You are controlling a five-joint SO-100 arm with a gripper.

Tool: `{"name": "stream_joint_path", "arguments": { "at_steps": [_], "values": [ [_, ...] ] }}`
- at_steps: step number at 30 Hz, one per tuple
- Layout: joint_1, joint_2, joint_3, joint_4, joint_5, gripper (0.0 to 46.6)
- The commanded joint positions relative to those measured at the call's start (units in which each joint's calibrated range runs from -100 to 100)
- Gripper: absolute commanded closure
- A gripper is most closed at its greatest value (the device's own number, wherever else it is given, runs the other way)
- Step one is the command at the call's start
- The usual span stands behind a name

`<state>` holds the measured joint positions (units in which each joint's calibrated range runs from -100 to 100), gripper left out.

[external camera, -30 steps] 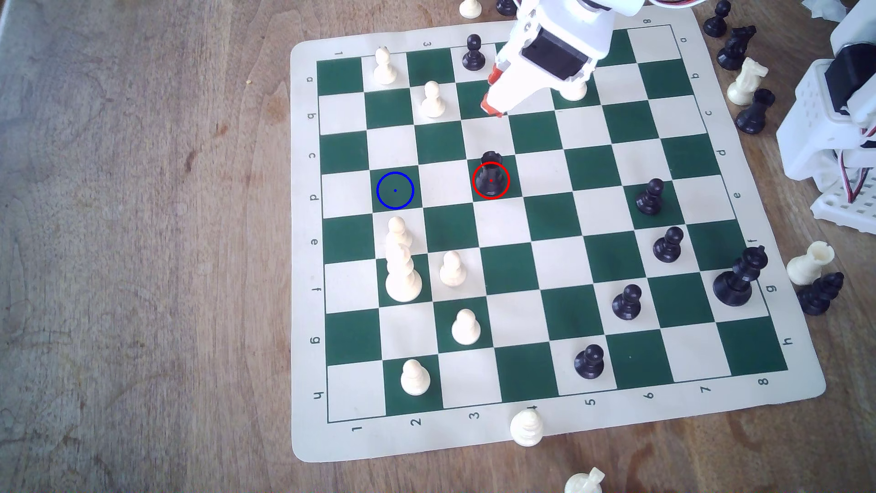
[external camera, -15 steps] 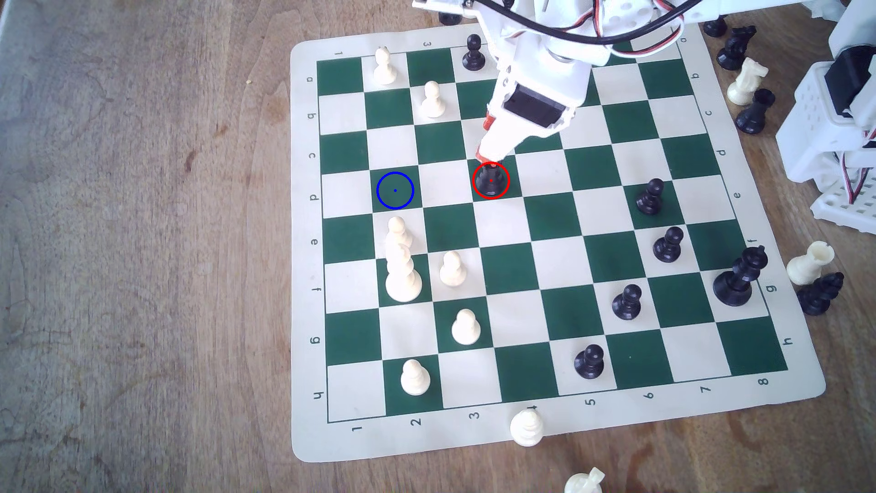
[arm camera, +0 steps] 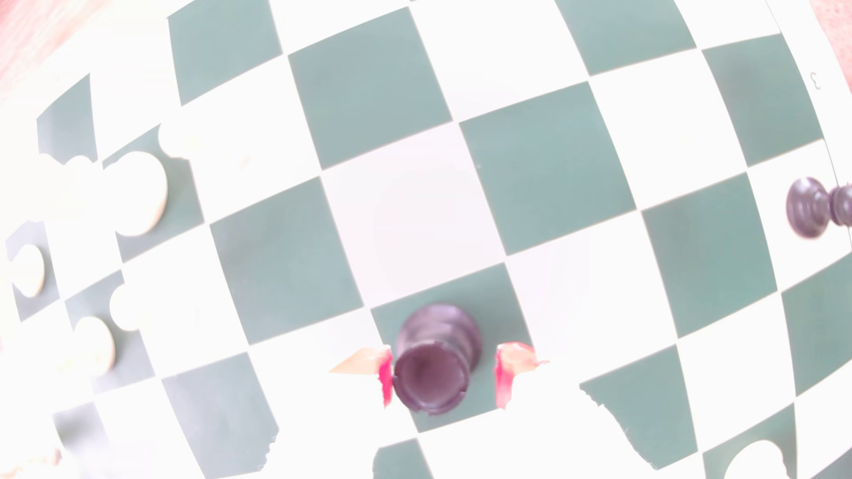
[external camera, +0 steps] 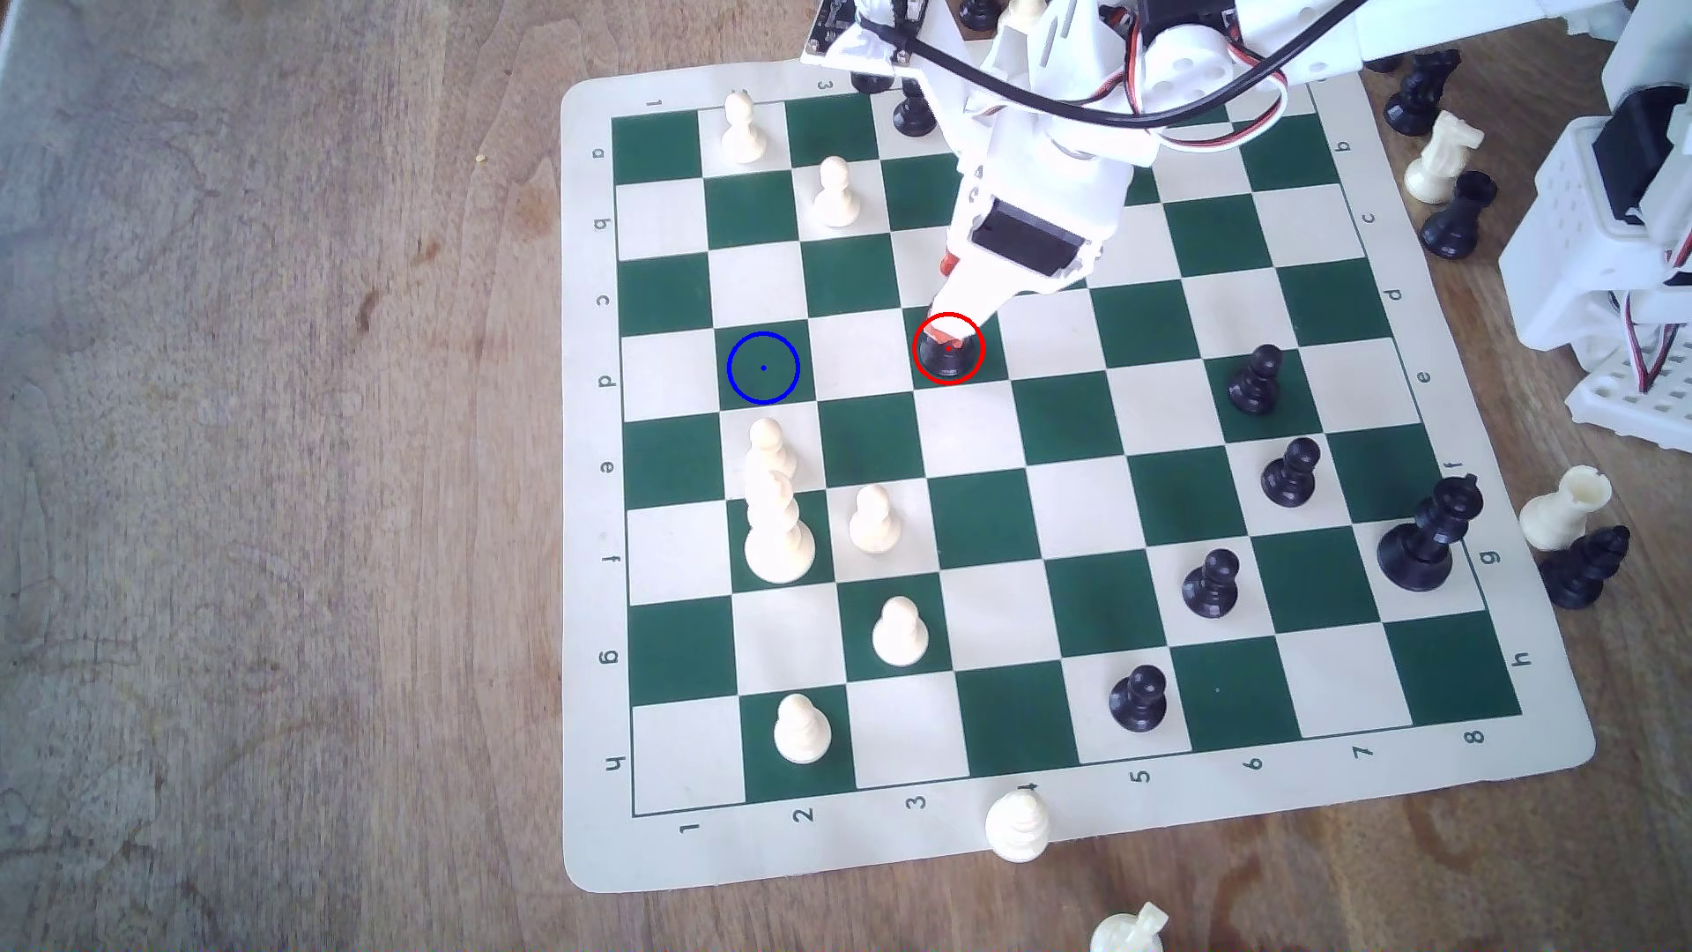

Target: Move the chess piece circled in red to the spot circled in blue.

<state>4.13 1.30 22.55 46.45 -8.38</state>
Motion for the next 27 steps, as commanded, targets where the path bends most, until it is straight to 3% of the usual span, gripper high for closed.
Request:
{"name": "stream_joint_path", "arguments": {
  "at_steps": [1,27],
  "values": [
    [-0.41,-0.96,-0.16,-1.00,-0.24,34.2],
    [-0.73,-2.23,2.38,-5.50,-0.59,34.9]
  ]
}}
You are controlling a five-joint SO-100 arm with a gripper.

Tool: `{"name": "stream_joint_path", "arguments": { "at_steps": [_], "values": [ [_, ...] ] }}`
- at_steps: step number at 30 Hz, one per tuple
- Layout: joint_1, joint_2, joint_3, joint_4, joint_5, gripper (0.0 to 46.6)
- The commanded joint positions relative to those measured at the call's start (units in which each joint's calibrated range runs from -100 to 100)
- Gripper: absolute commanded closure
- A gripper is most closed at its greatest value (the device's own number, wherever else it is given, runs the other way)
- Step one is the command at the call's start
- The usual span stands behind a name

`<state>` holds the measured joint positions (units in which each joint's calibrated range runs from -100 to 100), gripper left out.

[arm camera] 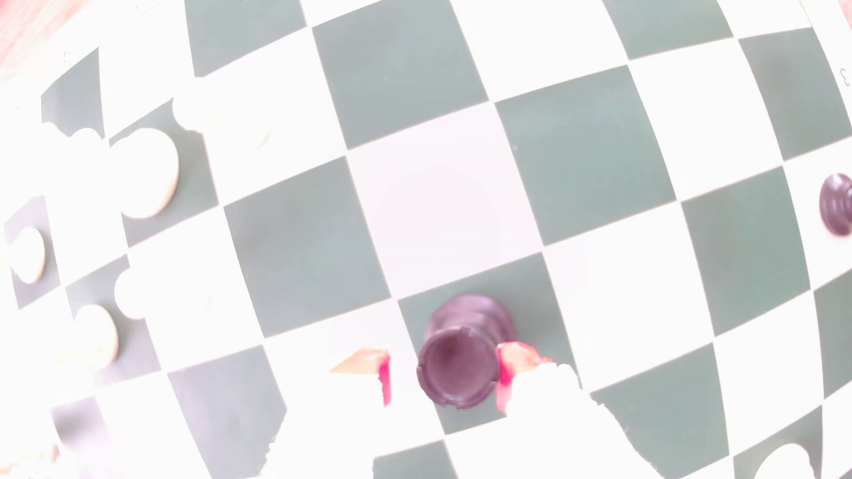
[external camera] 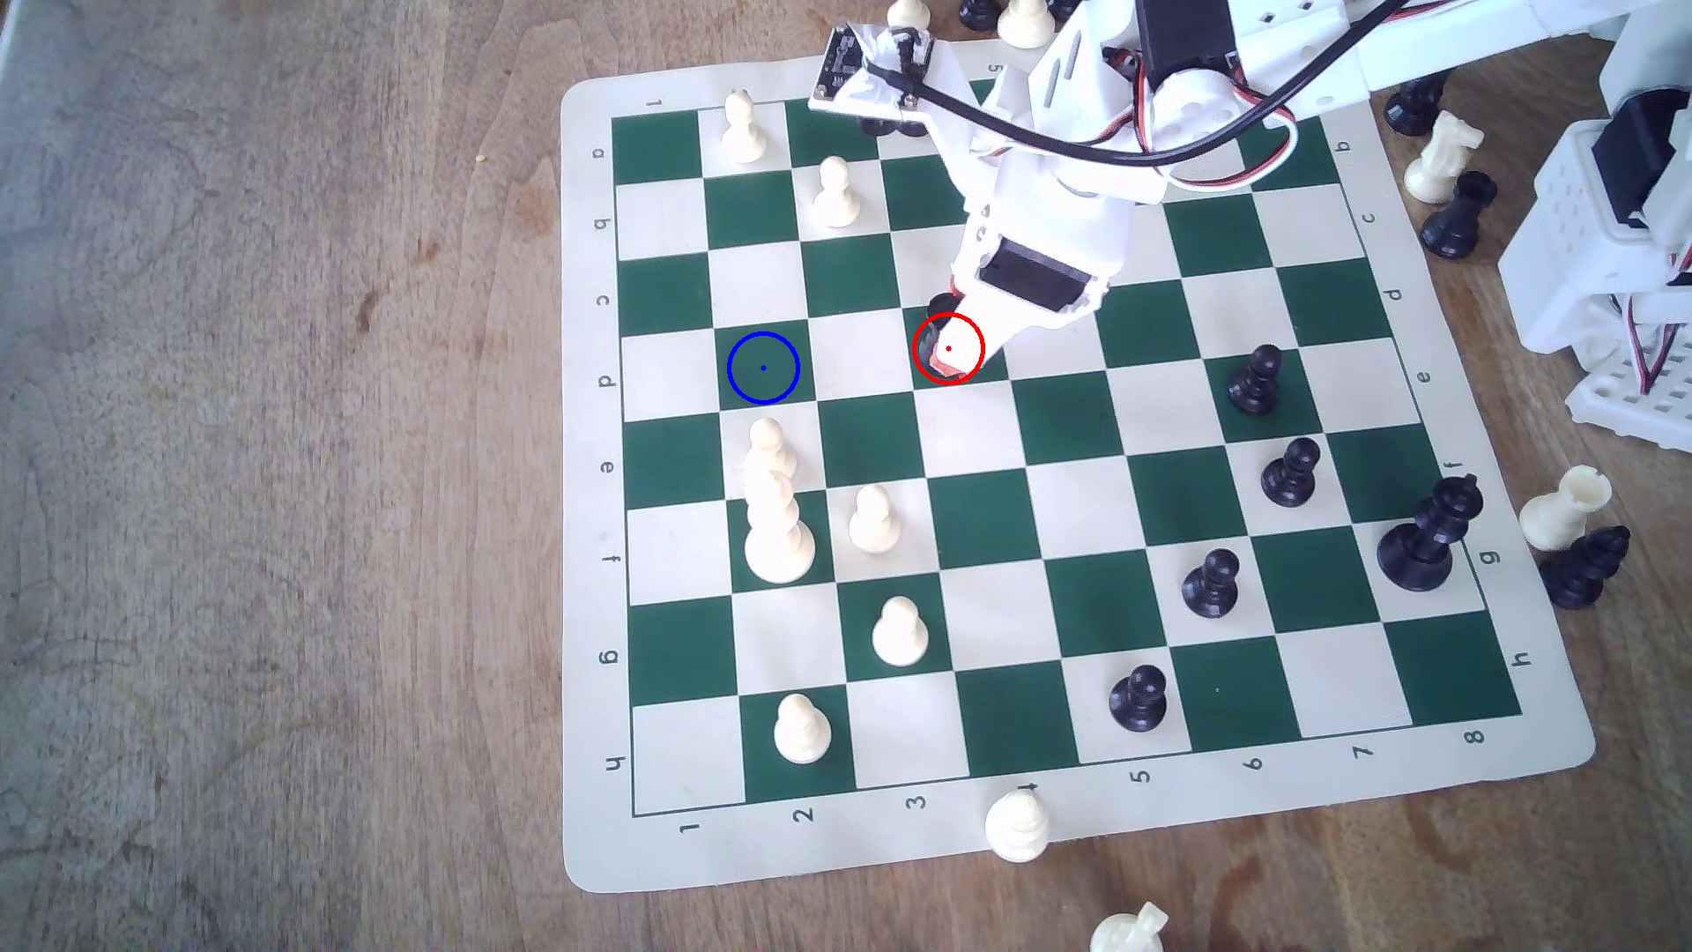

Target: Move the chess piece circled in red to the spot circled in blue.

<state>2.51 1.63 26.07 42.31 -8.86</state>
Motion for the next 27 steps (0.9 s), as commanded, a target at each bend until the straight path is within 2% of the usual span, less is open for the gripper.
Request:
{"name": "stream_joint_path", "arguments": {
  "at_steps": [1,6,9,10,11,12,19,27],
  "values": [
    [0.97,-2.65,-1.14,-1.44,-0.10,34.9],
    [1.44,-2.74,-0.96,-2.26,0.05,35.2],
    [1.44,-2.74,-0.69,-1.85,0.54,38.4],
    [1.44,-2.74,-0.69,-1.61,0.68,40.9],
    [1.36,-2.74,-0.69,-1.20,1.03,45.6],
    [1.29,-2.74,-0.69,-1.12,1.07,46.4],
    [0.90,-4.35,-0.60,0.03,1.27,46.4],
    [0.90,-12.25,-10.75,11.42,1.22,46.4]
  ]
}}
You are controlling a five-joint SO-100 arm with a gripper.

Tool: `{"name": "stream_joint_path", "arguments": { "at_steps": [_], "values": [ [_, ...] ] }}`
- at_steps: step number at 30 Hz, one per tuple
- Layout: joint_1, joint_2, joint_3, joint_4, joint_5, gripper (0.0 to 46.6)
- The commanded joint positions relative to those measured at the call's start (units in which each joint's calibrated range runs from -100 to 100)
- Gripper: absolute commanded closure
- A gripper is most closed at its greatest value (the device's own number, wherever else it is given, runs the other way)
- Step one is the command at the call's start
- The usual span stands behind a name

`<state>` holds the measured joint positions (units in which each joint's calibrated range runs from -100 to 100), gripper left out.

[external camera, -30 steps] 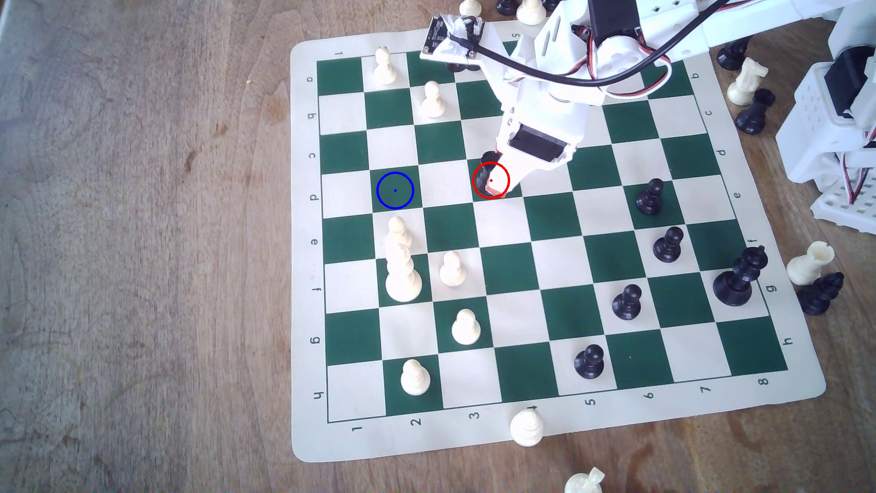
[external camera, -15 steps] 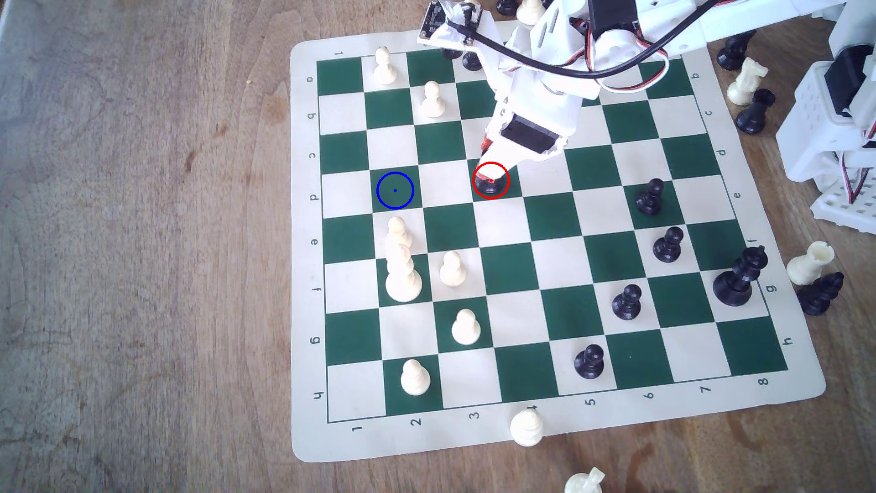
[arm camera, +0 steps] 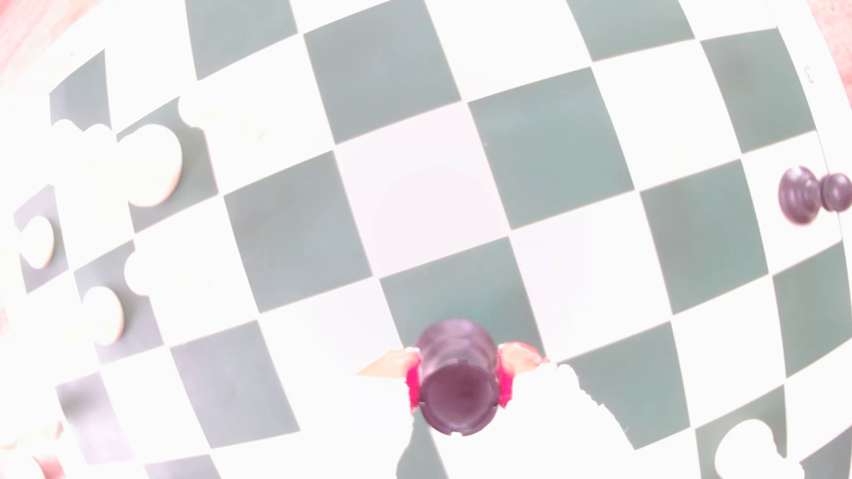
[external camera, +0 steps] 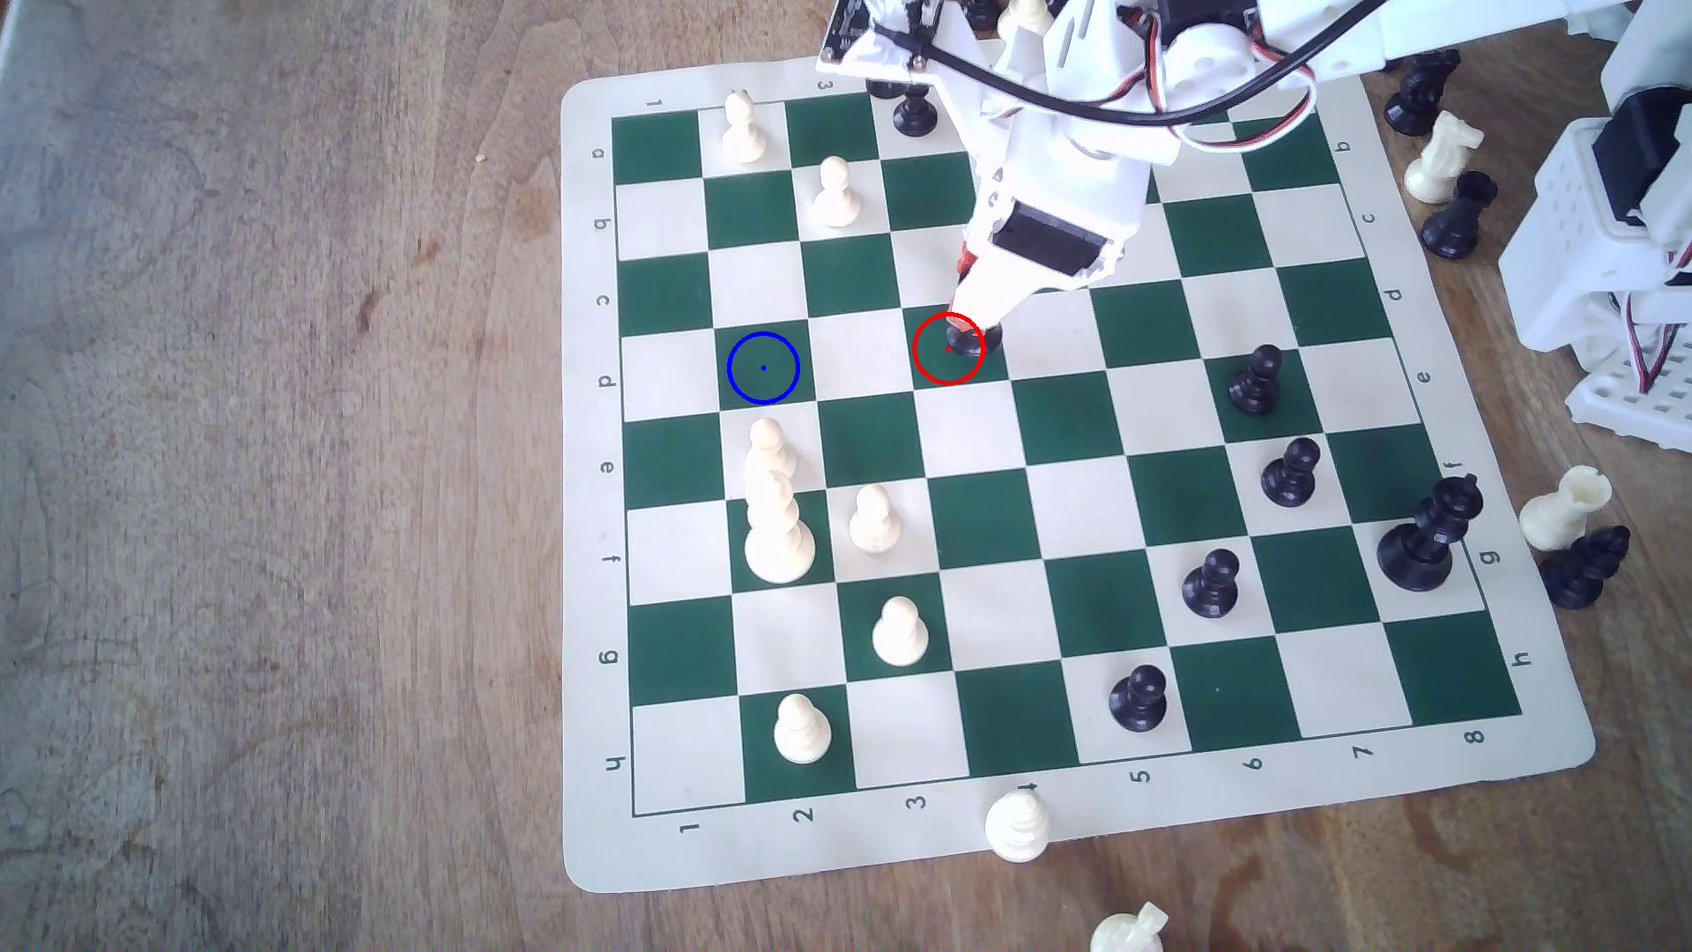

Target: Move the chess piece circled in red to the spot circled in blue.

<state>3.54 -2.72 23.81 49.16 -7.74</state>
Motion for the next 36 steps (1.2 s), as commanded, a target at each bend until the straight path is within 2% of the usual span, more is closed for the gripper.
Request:
{"name": "stream_joint_path", "arguments": {
  "at_steps": [1,5,11,16,25,36],
  "values": [
    [-0.29,-8.57,-9.76,5.79,0.10,46.4],
    [-0.22,-8.14,-19.10,10.13,0.10,46.4],
    [-0.68,5.52,-38.05,11.44,0.15,46.2],
    [-0.92,16.90,-47.02,8.90,0.78,46.4],
    [-1.00,26.41,-47.66,4.24,0.73,46.0],
    [-1.23,29.97,-49.92,3.33,0.44,45.8]
  ]
}}
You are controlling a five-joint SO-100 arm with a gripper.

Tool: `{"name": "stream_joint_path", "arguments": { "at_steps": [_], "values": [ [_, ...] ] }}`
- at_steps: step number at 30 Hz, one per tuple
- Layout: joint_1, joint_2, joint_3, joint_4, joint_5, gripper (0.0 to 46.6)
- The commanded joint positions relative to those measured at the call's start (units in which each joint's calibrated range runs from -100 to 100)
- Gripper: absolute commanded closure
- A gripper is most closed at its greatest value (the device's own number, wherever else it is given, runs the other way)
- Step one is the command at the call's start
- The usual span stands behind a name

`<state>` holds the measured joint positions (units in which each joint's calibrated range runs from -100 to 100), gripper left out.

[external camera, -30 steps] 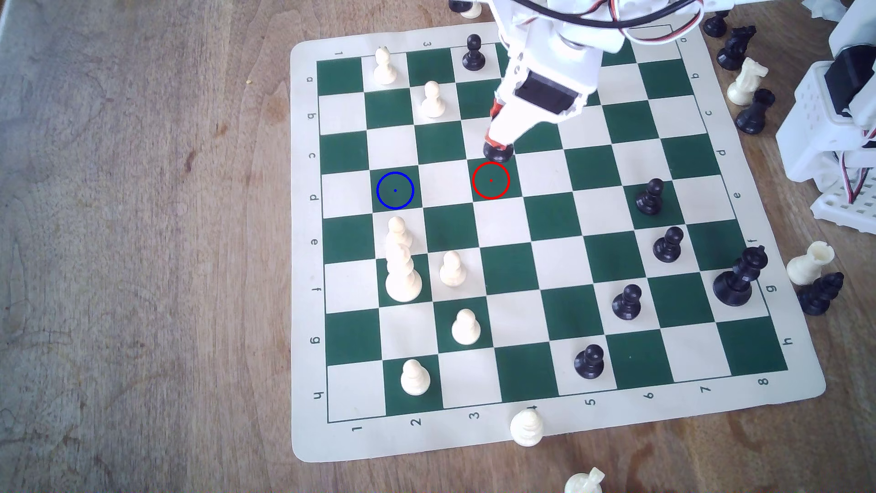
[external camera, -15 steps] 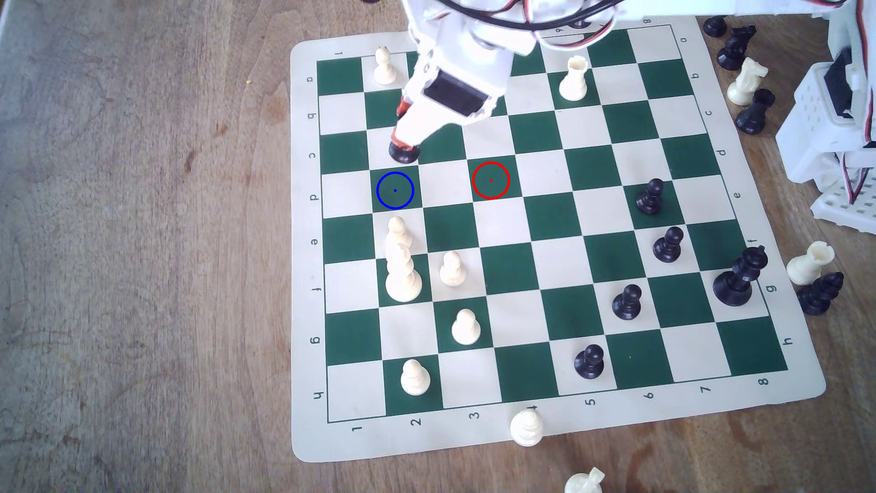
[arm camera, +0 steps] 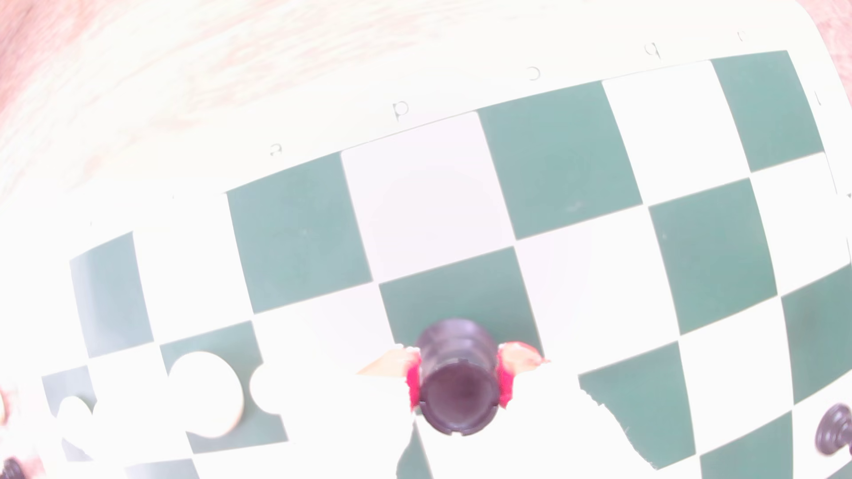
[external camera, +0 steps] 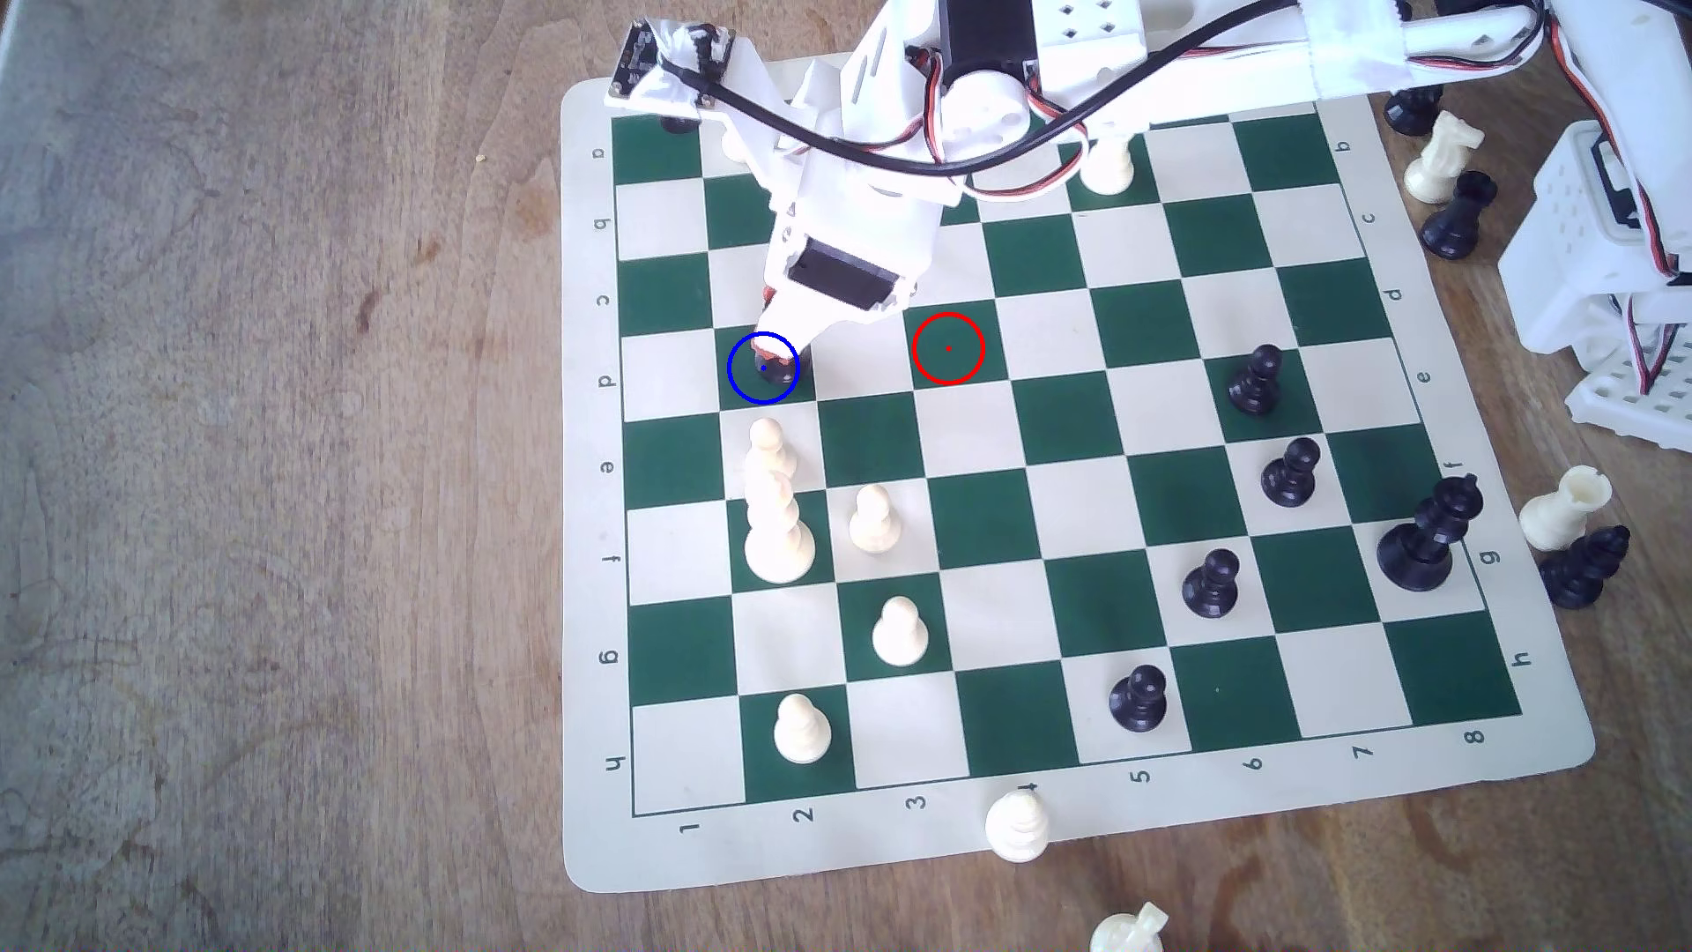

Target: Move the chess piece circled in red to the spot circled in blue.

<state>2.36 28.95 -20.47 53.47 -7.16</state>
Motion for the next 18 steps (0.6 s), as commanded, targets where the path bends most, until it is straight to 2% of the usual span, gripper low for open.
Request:
{"name": "stream_joint_path", "arguments": {
  "at_steps": [1,18],
  "values": [
    [-0.05,-1.61,-6.37,-0.97,-0.20,45.7],
    [-0.13,0.34,-6.46,-2.36,-0.24,44.9]
  ]
}}
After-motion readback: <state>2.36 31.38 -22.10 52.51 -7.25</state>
